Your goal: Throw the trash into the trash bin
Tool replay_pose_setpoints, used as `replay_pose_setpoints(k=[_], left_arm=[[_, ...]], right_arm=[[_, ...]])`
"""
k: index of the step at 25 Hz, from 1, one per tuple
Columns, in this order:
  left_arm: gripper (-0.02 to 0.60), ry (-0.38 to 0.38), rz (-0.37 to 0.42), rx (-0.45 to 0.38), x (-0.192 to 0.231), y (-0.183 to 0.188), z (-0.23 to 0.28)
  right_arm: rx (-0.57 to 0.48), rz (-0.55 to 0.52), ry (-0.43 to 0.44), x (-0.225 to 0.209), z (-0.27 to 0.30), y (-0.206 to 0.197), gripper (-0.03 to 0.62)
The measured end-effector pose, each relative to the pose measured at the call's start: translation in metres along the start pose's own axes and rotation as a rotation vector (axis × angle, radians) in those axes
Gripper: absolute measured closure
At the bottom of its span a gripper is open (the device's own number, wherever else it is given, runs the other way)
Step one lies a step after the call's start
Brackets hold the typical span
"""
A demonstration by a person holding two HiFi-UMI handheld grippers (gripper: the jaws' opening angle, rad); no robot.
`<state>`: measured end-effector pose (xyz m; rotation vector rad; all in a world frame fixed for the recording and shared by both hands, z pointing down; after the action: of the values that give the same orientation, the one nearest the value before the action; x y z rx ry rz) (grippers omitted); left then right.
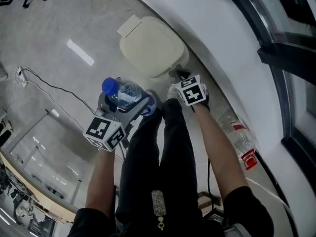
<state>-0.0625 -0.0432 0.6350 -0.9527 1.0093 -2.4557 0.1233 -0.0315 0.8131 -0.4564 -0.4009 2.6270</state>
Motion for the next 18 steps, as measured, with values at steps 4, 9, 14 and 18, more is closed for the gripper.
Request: replay_pose_setpoints(k=[4,9,14,18], left_arm=[[0.094,-0.016,0.014,0.004,-0.005,-0.002,0.009],[0.094,-0.030,0.034,-0.005,-0.007,0.005,0.031],[0.094,-0.009,0.067,-0.054,-0.006,0.022,0.067],[0.094,-0.005,0.141,-0.029,-0.002,0.034,0.101]], right_arm=[[-0.020,0.011,0.012,0.003,-0.002,0.003,0.592],[-0.077,0.014,-0.003,0.002,-0.013,0.012,0.592],[-0.137,0.005,-0.005,-0.008,-0.041,0.020,0.592],[-0.183,0.023,0.002,-0.016,-0.052,0.026,0.592]])
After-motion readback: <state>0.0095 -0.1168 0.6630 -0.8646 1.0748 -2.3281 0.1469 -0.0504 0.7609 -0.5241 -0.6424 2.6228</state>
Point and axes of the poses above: the fingertips, and each gripper's own axes: z forward along the fingers, x to its left, y out of its top, the point moved 4 cm from there along -z, backward along the fingers, and after that the axes turned 1 degree about x, right-handed, at the moved point
